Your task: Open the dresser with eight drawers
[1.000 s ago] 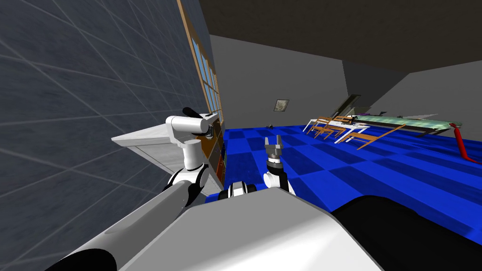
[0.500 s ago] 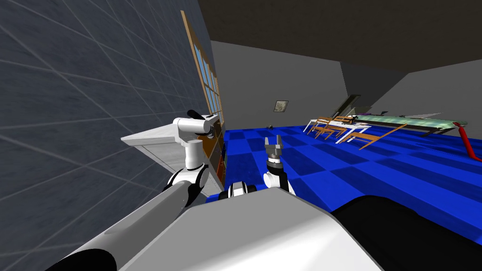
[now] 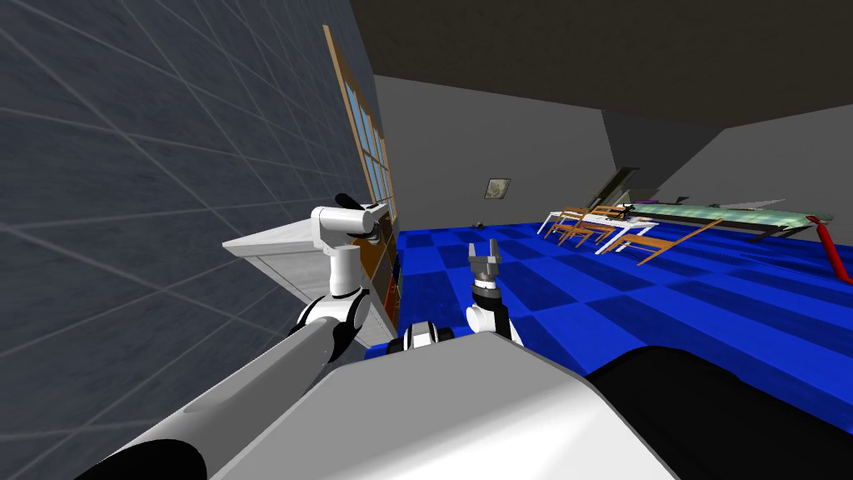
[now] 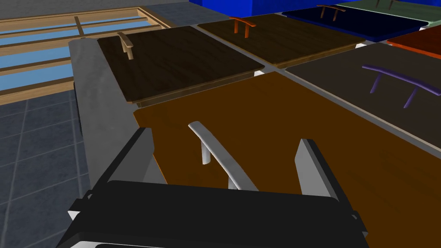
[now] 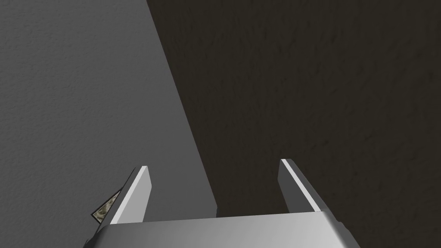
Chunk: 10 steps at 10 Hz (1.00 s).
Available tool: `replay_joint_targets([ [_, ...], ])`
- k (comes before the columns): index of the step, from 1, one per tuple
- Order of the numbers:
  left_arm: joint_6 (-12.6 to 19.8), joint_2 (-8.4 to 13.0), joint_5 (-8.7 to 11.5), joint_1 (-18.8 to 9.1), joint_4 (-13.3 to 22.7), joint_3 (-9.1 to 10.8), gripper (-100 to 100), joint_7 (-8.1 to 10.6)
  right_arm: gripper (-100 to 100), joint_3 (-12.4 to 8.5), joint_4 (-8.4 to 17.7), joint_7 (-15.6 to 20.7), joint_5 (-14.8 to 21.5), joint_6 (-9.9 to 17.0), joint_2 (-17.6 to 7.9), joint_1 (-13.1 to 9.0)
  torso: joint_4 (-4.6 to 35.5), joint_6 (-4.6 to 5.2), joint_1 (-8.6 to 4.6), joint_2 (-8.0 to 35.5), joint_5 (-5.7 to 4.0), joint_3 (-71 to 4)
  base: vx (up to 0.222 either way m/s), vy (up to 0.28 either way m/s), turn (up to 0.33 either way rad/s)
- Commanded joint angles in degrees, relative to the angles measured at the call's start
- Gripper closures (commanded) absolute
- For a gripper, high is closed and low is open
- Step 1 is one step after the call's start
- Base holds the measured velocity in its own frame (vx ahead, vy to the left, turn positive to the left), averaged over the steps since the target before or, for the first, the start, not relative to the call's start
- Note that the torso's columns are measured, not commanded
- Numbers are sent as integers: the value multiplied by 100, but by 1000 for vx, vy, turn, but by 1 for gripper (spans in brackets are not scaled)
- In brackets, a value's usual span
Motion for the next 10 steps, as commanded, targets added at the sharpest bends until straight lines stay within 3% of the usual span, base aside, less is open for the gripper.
replay_joint_targets([
  [1, 256, 80, 12, -268, -294, 79, -100, 1, 0, 0, 0, 0, 0, 0, 0, 0, 8, -6, 2, 18, 1, 14, 18, 22, 20],
  [9, 1325, 115, 17, -450, -500, 115, -100, 11, 0, 0, 0, 0, 0, 0, 0, 0, 17, -9, -20, 73, -1, 58, 3, 4, -1],
  [10, 1230, 102, 19, -453, -511, 102, -100, 12, 0, 0, 0, 0, 0, 0, 0, 0, 18, -10, -19, 76, -1, 61, 0, 0, 0],
])
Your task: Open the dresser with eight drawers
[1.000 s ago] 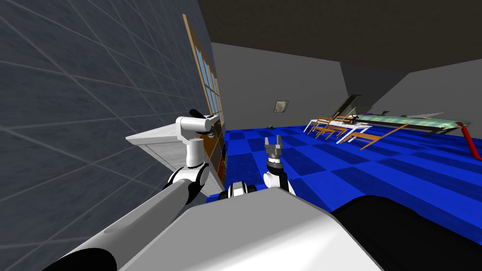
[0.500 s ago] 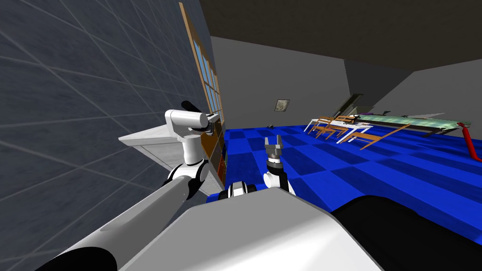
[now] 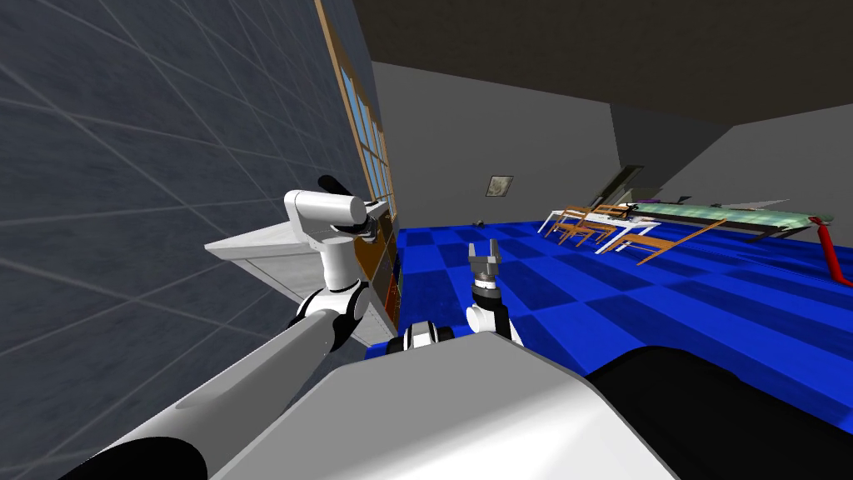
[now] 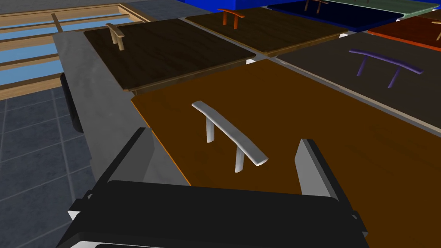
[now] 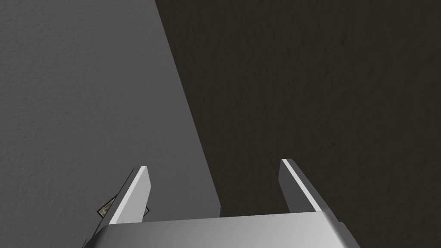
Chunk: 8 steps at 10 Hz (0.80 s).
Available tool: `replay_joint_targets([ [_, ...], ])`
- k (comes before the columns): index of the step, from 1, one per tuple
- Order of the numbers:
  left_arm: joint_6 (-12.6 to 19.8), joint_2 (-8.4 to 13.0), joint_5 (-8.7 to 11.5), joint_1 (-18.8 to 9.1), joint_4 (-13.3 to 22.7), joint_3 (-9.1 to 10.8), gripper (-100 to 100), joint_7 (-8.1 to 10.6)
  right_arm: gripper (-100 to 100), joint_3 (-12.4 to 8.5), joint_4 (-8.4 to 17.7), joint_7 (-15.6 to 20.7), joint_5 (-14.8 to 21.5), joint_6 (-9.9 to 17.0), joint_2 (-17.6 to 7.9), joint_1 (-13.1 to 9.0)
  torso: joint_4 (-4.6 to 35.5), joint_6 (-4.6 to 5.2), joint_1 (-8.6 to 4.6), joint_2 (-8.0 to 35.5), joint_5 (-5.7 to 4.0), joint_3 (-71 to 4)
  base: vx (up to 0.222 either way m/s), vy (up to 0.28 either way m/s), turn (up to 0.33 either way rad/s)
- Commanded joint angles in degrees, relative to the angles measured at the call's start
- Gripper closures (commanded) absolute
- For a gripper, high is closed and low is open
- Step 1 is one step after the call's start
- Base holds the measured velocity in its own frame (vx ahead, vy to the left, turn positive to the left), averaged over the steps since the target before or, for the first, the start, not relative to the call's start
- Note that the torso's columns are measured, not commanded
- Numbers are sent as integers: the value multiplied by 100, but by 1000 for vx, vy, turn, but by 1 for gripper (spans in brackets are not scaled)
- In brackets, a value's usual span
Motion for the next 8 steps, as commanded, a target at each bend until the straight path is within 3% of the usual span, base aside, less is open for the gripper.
replay_joint_targets([
  [1, -165, -10, -7, 61, 127, -22, -100, -7, 0, 0, 0, 0, 0, 0, 0, 0, 0, 3, -3, 1, -1, 1, 4, -7, 19],
  [3, -361, -17, -15, 126, 259, -41, -100, -14, 0, 0, 0, 0, 0, 0, 0, 0, -22, 8, -2, -24, 6, -10, 4, -6, 18],
  [4, -280, -9, -19, 51, 207, -40, -100, -9, 0, 0, 0, 0, 0, 0, 0, 0, -31, 11, -1, -35, 9, -16, -3, -5, 2],
  [5, -126, -8, -5, 47, 101, -18, 100, -6, 0, 0, 0, 0, 0, 0, 0, 0, -25, 12, -4, -35, 4, -19, -3, 2, -31],
  [8, -37, -11, -39, 14, 74, -58, 100, 8, 0, 0, 0, 0, 0, 0, 0, 0, -2, 14, 0, -21, 5, -6, -8, -33, -12],
])
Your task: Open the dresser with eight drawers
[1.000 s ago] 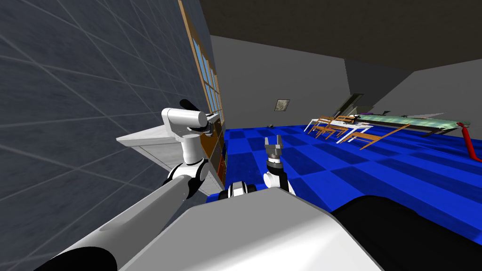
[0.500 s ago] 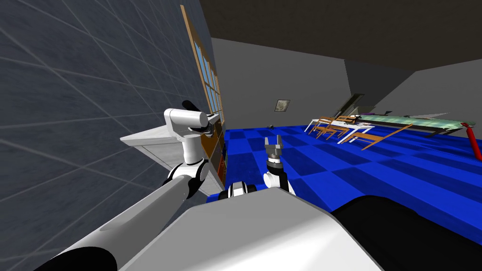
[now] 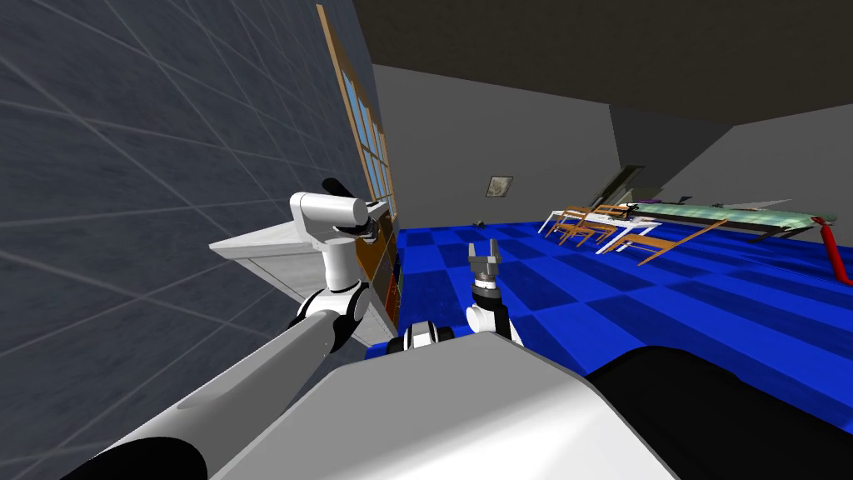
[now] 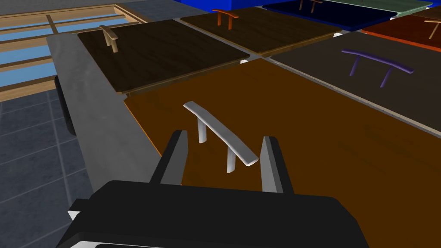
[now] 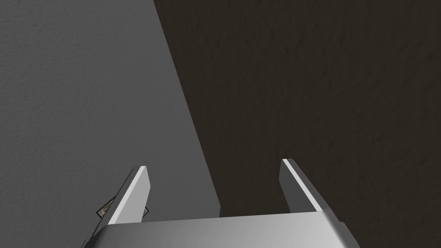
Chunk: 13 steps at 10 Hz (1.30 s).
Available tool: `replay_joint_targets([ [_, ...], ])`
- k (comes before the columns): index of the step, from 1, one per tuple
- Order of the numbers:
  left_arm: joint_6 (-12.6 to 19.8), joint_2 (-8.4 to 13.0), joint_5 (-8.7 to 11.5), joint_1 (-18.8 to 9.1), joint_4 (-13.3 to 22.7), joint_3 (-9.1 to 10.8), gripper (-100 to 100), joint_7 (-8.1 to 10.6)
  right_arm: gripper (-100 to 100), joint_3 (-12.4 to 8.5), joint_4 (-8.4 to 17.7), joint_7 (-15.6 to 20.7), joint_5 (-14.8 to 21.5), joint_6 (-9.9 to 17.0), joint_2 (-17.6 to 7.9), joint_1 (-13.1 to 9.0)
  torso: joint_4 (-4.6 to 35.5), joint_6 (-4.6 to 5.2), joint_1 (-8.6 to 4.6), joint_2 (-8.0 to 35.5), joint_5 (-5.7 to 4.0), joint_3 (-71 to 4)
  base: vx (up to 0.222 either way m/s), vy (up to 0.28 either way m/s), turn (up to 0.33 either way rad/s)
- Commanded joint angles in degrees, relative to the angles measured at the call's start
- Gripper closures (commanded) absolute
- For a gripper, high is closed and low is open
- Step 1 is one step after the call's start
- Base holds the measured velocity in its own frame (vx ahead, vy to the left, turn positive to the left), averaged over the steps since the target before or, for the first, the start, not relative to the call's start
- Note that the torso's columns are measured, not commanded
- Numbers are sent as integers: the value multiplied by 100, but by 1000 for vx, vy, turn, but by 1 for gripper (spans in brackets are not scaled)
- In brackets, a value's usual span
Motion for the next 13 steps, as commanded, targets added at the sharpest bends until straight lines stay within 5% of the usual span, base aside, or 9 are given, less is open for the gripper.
replay_joint_targets([
  [1, -7, 11, -50, -40, -29, -32, 100, 29, 0, 1, 0, 0, 0, 0, 1, 0, 7, 11, -40, -3, -18, -8, -17, -151, 5],
  [4, -17, 27, -124, -101, -72, -81, 100, 72, 0, 2, 0, 0, 0, 0, 2, 0, 35, 30, -91, -3, -56, -19, 8, -198, -40],
  [7, 74, -34, -180, -88, -46, -152, 100, 136, 0, 1, 0, 0, 0, 0, 1, 0, 30, 10, 6, 7, -21, -11, -11, -109, 0],
  [9, 52, -31, -216, -133, -82, -177, 100, 163, 0, 2, 0, 0, 0, 0, 2, 0, 35, 24, -76, 2, -50, -15, -9, -184, -2],
  [10, 76, -29, -203, -183, 159, -142, -100, 161, 0, 2, 0, 0, 0, 0, 2, 0, 44, 24, -73, 11, -53, -11, -20, -63, 3],
  [13, -28, 29, -185, -456, 536, -64, -100, 153, 0, 0, 0, 0, 0, 0, -1, -1, 15, -9, 17, 34, -5, 11, -41, 27, -6],
])
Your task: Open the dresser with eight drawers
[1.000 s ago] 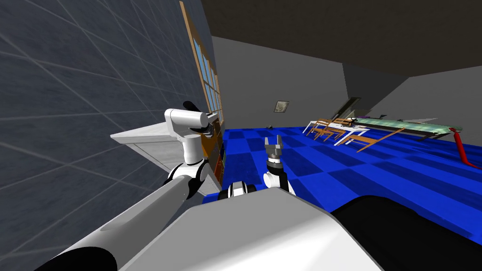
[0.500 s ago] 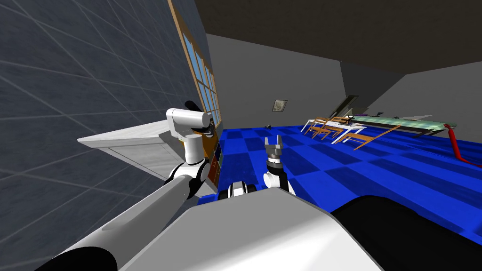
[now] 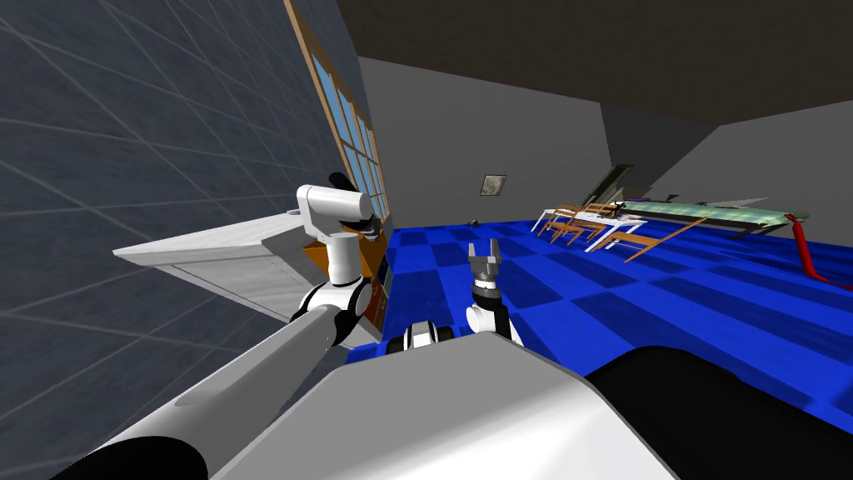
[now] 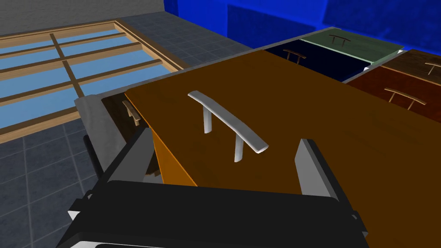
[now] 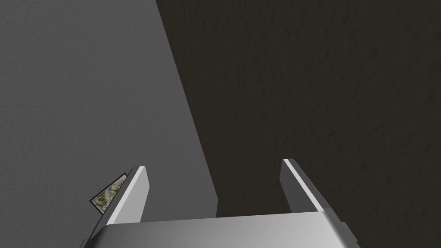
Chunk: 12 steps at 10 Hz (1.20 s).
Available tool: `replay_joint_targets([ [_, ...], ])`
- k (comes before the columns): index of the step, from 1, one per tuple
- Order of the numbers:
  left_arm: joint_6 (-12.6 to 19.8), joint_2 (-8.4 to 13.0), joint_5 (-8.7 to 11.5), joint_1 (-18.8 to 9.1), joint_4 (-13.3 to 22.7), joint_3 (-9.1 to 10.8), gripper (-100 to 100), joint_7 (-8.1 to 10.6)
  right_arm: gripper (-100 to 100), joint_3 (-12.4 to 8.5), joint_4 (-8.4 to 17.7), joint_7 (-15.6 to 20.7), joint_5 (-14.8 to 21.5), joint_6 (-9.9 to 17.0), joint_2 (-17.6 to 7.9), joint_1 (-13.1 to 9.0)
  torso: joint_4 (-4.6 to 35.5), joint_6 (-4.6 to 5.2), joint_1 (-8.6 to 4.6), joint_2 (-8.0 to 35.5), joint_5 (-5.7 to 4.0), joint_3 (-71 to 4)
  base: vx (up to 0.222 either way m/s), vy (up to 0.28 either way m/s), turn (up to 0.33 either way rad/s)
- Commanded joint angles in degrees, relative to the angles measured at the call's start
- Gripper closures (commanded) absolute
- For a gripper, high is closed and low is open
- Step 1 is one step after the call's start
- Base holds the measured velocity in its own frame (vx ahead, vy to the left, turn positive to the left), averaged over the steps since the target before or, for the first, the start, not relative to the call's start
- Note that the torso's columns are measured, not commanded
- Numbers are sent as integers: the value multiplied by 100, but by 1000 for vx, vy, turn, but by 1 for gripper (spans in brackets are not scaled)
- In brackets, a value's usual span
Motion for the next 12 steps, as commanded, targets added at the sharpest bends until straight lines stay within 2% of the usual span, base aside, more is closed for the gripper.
replay_joint_targets([
  [1, -116, 60, 11, -240, 350, 72, -100, -8, 0, 0, 0, 0, 0, 0, 0, 0, -4, 1, -17, -5, -4, -1, -31, 24, 12],
  [3, -220, 118, 29, -513, 692, 150, -100, -16, 0, 0, 0, 0, 0, 0, 0, 0, -10, 9, -49, -13, -15, -7, -40, 18, 2],
  [4, -220, 118, 29, -513, 728, 150, -100, -16, 0, 0, 0, 0, 0, 0, 0, 0, -10, 10, -51, -12, -16, -6, -31, 7, -2],
  [8, -427, 232, 64, -1059, 1444, 305, -100, -30, 0, 0, 0, 0, 0, 0, 0, 0, -10, 9, -41, -10, -12, -5, -40, 7, 0],
  [9, -402, 215, 60, -961, 1337, 281, -100, -27, 0, 0, 0, 0, 0, 0, 0, 0, -9, 9, -40, -9, -12, -4, -21, 5, -1],
  [10, -417, 221, 63, -974, 1358, 288, 0, -32, 0, 0, 0, 0, 0, 0, 0, 1, -12, 9, -43, -17, -12, -8, 0, 0, 0],
  [12, -415, 221, 63, -973, 1355, 288, 0, -32, 0, 0, 0, 0, 0, 0, 0, 1, -13, 9, -45, -21, -13, -12, 0, 0, 0],
])
